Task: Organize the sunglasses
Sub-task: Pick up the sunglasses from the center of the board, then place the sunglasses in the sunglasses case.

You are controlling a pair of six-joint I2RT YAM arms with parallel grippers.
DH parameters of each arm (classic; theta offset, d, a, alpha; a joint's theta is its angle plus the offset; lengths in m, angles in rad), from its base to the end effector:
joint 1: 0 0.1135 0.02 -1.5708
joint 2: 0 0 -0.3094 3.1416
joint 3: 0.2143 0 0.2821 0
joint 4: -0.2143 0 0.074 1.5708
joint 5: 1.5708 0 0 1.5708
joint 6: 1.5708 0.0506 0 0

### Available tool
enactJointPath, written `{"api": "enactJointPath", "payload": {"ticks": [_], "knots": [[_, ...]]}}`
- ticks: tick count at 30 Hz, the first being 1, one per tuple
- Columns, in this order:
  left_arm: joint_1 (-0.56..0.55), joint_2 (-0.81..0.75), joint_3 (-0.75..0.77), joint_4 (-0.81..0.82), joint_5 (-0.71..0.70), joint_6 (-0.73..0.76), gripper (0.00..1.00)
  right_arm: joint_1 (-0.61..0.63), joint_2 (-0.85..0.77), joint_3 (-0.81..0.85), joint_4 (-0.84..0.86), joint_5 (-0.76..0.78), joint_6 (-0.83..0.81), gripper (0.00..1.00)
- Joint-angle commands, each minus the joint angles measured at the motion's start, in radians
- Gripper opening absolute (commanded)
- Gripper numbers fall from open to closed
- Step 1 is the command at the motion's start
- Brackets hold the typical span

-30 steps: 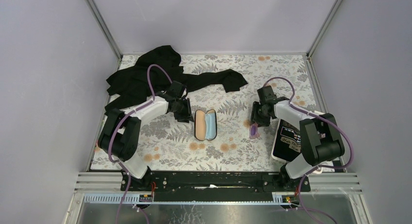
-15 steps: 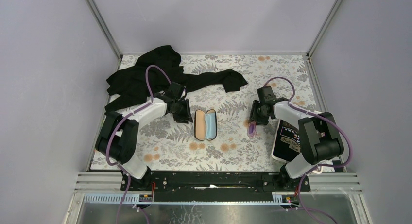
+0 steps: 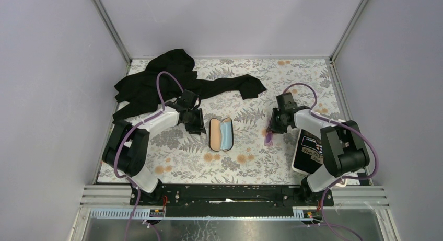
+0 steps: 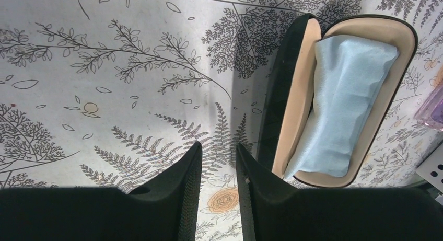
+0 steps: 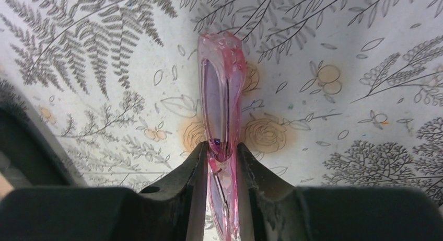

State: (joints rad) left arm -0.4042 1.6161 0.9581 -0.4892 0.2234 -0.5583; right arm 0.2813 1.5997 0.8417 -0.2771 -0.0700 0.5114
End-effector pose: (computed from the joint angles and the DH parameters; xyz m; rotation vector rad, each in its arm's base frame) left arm 0.3077 -0.1438 0.1890 -0.1490 2.8122 -0.5601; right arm 0.3198 0.0961 0.1698 0.2789 2.6355 0.3664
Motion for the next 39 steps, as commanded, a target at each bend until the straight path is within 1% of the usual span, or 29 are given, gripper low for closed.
{"api": "enactJointPath", "payload": {"ticks": [1, 6, 10, 14, 17, 22, 29, 39], "knots": [[-0.004, -0.015, -0.016, 0.031, -0.038, 0.006, 0.35, 0.011, -0.085, 0.000, -0.006, -0.081, 0.002, 0.25], [-0.003, -0.010, -0.007, 0.032, -0.043, 0.000, 0.35, 0.054, -0.132, 0.059, -0.025, -0.130, 0.031, 0.26], [-0.004, 0.000, -0.002, 0.035, -0.040, -0.006, 0.35, 0.156, -0.124, 0.131, -0.028, -0.123, 0.071, 0.26], [-0.004, 0.030, -0.005, 0.047, -0.062, -0.013, 0.35, 0.288, -0.078, 0.200, -0.010, -0.096, 0.128, 0.26], [-0.004, 0.052, -0.012, 0.059, -0.058, -0.022, 0.35, 0.357, -0.027, 0.246, 0.012, -0.095, 0.157, 0.26], [-0.004, 0.040, -0.024, 0.068, -0.058, -0.028, 0.35, 0.451, 0.068, 0.330, 0.015, -0.061, 0.190, 0.26], [-0.002, 0.008, -0.030, 0.048, -0.079, -0.025, 0.35, 0.521, 0.180, 0.395, 0.032, 0.006, 0.248, 0.26], [-0.002, -0.004, -0.033, 0.046, -0.078, -0.021, 0.35, 0.536, 0.247, 0.412, -0.003, 0.124, 0.265, 0.26]]}}
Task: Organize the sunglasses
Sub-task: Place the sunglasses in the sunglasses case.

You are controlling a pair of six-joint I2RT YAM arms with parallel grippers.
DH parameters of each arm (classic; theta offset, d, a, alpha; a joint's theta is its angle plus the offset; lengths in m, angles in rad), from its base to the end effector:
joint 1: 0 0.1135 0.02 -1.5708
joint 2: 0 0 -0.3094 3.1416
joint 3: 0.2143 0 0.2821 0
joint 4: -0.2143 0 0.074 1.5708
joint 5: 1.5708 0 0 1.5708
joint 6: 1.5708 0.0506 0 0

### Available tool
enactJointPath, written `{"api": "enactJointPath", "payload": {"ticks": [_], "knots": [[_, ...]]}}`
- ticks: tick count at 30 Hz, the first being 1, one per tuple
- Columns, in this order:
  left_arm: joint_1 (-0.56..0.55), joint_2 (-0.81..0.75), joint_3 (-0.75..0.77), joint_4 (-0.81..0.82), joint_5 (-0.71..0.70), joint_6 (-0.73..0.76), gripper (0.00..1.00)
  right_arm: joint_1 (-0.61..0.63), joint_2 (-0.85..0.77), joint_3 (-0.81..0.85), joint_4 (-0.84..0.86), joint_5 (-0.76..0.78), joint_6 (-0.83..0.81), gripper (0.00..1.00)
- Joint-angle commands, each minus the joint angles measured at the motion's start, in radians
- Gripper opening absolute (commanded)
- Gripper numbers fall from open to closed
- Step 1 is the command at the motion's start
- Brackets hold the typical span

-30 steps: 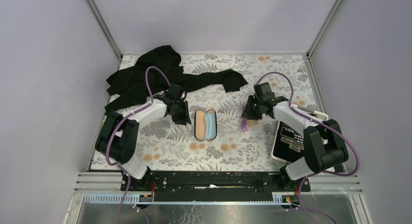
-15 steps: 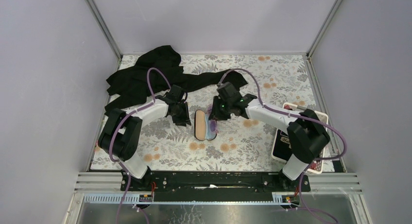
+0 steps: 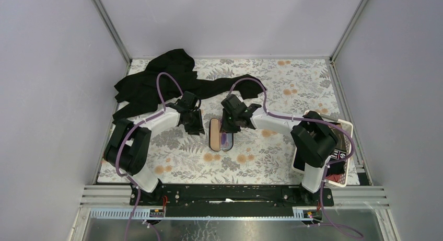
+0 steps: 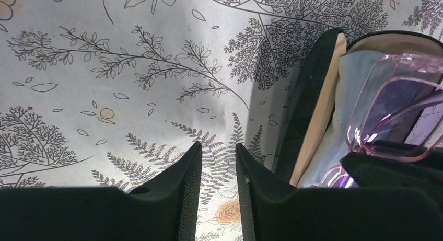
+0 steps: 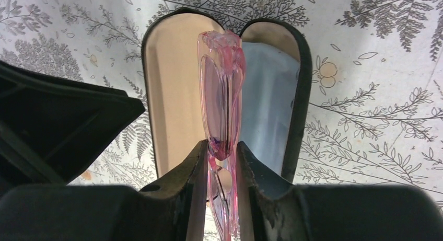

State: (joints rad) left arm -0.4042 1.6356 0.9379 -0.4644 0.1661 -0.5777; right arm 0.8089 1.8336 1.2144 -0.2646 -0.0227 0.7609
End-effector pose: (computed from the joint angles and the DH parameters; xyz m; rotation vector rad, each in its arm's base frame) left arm 0.3084 -0.1410 0.1774 -0.1958 2.8128 -0.4824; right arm 0.3020 0.3182 0.2048 -0.0726 2.5884 0.6754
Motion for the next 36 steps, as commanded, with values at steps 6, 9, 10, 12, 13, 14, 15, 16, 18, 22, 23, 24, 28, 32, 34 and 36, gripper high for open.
{"api": "enactJointPath", "payload": {"ticks": [6, 9, 10, 12, 13, 14, 15, 16, 18, 22, 23, 24, 28, 32, 34, 36], "knots": [[-0.002, -0.022, -0.014, 0.026, -0.015, -0.001, 0.35, 0.009, 0.026, 0.033, -0.024, 0.104, 0.000, 0.26], [-0.002, -0.020, -0.014, 0.025, -0.013, -0.001, 0.35, 0.009, 0.042, 0.038, -0.032, 0.109, -0.007, 0.26], [-0.002, -0.020, -0.014, 0.025, -0.013, -0.001, 0.35, 0.008, 0.046, 0.039, -0.033, 0.109, -0.008, 0.26], [-0.002, -0.022, -0.013, 0.025, -0.011, 0.002, 0.35, 0.008, 0.051, 0.036, -0.036, 0.111, -0.010, 0.26], [-0.002, -0.022, -0.014, 0.025, -0.011, 0.001, 0.35, 0.009, 0.052, 0.033, -0.036, 0.113, -0.011, 0.26], [-0.002, -0.021, -0.013, 0.025, -0.011, 0.001, 0.35, 0.009, 0.053, 0.030, -0.036, 0.115, -0.011, 0.26], [-0.002, -0.018, -0.013, 0.024, -0.009, 0.001, 0.35, 0.008, 0.055, 0.028, -0.037, 0.115, -0.013, 0.26], [-0.002, -0.015, -0.012, 0.026, -0.007, 0.002, 0.35, 0.009, 0.058, 0.029, -0.040, 0.116, -0.014, 0.26], [-0.002, -0.011, -0.009, 0.026, -0.005, 0.000, 0.35, 0.008, 0.064, 0.034, -0.048, 0.119, -0.016, 0.26], [-0.002, -0.008, -0.005, 0.025, -0.001, 0.001, 0.35, 0.009, 0.063, 0.028, -0.048, 0.121, -0.020, 0.31], [-0.002, -0.009, -0.005, 0.025, 0.000, 0.002, 0.35, 0.008, 0.062, 0.027, -0.049, 0.119, -0.020, 0.33], [-0.002, -0.010, -0.005, 0.024, 0.000, 0.002, 0.35, 0.008, 0.059, 0.026, -0.049, 0.118, -0.021, 0.37], [-0.002, -0.010, -0.005, 0.025, -0.004, 0.003, 0.35, 0.008, 0.046, 0.026, -0.054, 0.116, -0.023, 0.50], [-0.002, -0.009, -0.005, 0.024, -0.005, 0.003, 0.35, 0.008, 0.025, 0.024, -0.057, 0.116, -0.023, 0.52], [-0.002, -0.008, -0.002, 0.022, -0.005, 0.004, 0.35, 0.008, 0.013, 0.021, -0.057, 0.114, -0.022, 0.52], [-0.002, -0.008, 0.002, 0.017, -0.006, 0.006, 0.35, 0.008, -0.001, 0.020, -0.062, 0.112, -0.023, 0.53]]}}
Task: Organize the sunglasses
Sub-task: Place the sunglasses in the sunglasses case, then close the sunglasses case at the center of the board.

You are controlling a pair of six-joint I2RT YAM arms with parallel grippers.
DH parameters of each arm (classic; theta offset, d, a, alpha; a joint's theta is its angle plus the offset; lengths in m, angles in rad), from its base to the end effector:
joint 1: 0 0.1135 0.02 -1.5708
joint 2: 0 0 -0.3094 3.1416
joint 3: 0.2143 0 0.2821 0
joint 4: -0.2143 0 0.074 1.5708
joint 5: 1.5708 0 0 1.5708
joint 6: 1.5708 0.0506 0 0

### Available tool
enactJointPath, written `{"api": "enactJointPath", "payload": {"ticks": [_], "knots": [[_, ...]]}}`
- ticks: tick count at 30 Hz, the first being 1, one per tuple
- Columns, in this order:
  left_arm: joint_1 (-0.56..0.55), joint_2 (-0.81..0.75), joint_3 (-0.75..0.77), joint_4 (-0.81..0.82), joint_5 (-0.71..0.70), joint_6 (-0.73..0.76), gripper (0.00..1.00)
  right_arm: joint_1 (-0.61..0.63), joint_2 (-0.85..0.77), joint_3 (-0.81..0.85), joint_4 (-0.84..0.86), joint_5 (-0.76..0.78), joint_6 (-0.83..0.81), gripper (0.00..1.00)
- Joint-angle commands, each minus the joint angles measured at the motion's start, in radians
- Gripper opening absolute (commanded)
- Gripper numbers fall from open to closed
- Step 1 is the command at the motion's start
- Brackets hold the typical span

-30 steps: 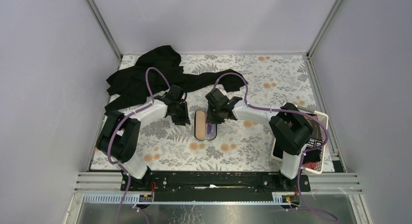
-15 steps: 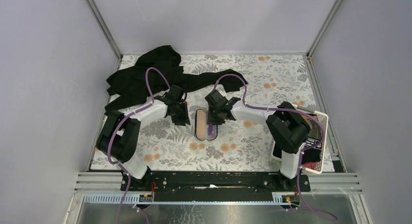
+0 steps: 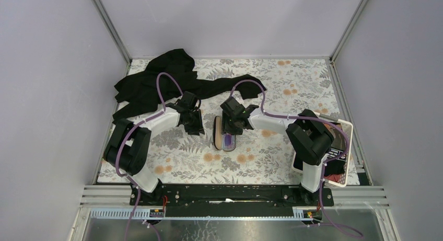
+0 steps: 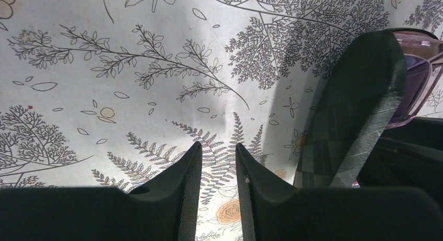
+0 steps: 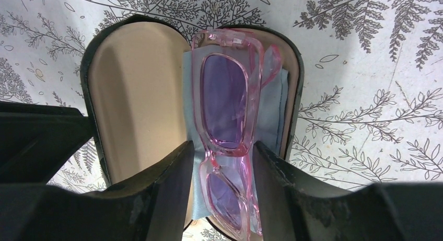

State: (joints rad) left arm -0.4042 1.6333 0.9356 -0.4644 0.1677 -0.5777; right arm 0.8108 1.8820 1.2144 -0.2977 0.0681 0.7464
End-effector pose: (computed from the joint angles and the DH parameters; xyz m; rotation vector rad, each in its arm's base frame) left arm 0.3078 -0.1408 0.1775 -0.1953 2.8133 -0.4845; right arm 0.3051 0.3160 0.1821 -0.0564 2.6173 0.5107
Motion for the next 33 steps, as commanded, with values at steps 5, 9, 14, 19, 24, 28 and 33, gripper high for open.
{"api": "enactJointPath", "payload": {"ticks": [5, 9, 14, 19, 24, 28, 33], "knots": [[-0.002, -0.012, 0.013, 0.014, -0.010, 0.000, 0.35, 0.007, -0.107, 0.004, -0.039, 0.046, -0.003, 0.53], [-0.002, -0.007, 0.018, 0.017, -0.004, -0.005, 0.35, 0.007, -0.145, -0.003, -0.045, 0.070, -0.004, 0.54], [-0.003, -0.011, 0.022, 0.014, -0.003, -0.008, 0.35, 0.007, -0.174, -0.010, -0.050, 0.090, 0.000, 0.54], [-0.004, -0.061, 0.017, 0.017, -0.001, -0.019, 0.36, -0.016, -0.236, -0.091, 0.038, 0.098, 0.013, 0.40], [-0.002, -0.104, 0.011, 0.034, 0.017, -0.029, 0.35, -0.090, -0.265, -0.191, 0.140, 0.002, 0.062, 0.33], [-0.002, -0.101, -0.005, 0.065, 0.056, -0.043, 0.35, -0.138, -0.278, -0.269, 0.244, -0.110, 0.081, 0.33], [-0.003, -0.088, -0.034, 0.117, 0.088, -0.070, 0.34, -0.163, -0.272, -0.308, 0.287, -0.160, 0.112, 0.31]]}}
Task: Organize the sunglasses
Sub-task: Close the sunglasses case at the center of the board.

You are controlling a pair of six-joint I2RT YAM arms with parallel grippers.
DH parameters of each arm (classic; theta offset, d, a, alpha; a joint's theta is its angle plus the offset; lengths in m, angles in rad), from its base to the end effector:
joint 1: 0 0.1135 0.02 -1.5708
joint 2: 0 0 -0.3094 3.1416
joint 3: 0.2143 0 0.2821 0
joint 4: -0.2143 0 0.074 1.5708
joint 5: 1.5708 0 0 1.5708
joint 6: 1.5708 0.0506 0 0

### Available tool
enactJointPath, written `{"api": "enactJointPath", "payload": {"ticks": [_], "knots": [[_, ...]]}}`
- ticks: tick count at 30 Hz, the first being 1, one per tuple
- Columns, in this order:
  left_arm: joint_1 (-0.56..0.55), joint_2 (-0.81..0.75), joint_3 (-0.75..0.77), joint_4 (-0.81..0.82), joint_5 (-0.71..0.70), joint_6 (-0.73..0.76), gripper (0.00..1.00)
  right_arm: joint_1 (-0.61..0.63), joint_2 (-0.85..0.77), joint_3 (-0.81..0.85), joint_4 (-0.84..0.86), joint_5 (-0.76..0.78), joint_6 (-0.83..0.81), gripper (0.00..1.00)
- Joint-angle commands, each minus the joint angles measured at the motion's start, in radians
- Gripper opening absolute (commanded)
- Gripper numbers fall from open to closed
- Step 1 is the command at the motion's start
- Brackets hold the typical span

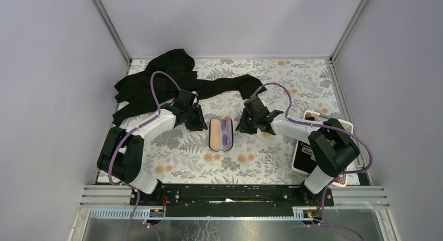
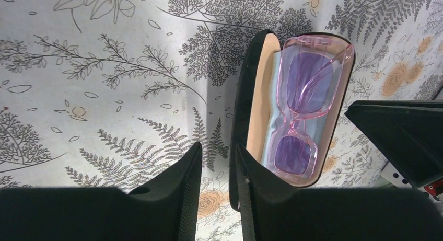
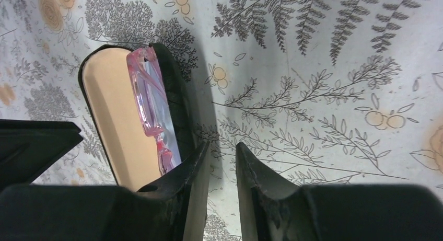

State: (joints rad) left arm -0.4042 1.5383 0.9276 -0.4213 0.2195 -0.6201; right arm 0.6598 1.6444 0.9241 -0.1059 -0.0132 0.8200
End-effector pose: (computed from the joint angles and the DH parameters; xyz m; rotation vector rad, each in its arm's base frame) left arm 0.3023 -0.1413 0.2079 -0.2099 2.7022 -0.6268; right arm 0.2950 0.2297 0.1937 0.1950 2.5097 0.6750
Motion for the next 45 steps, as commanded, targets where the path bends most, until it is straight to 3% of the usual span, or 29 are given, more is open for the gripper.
{"api": "enactJointPath", "payload": {"ticks": [1, 7, 24, 37, 43, 45], "knots": [[-0.002, 0.009, -0.030, 0.083, 0.042, -0.032, 0.33, -0.015, -0.034, -0.026, 0.096, -0.087, 0.046, 0.31], [-0.002, 0.018, -0.039, 0.110, 0.069, -0.043, 0.29, -0.020, -0.042, -0.060, 0.185, -0.127, 0.066, 0.31], [-0.004, 0.057, -0.037, 0.130, 0.102, -0.049, 0.18, -0.020, 0.010, -0.062, 0.205, -0.158, 0.078, 0.30], [-0.007, 0.066, -0.019, 0.138, 0.134, -0.053, 0.15, -0.021, 0.037, -0.059, 0.215, -0.177, 0.080, 0.22], [-0.007, 0.061, -0.010, 0.135, 0.135, -0.054, 0.15, -0.021, 0.012, -0.032, 0.151, -0.130, 0.051, 0.40], [-0.008, 0.061, -0.004, 0.130, 0.135, -0.053, 0.15, -0.022, -0.007, -0.019, 0.114, -0.084, 0.033, 0.41]]}}
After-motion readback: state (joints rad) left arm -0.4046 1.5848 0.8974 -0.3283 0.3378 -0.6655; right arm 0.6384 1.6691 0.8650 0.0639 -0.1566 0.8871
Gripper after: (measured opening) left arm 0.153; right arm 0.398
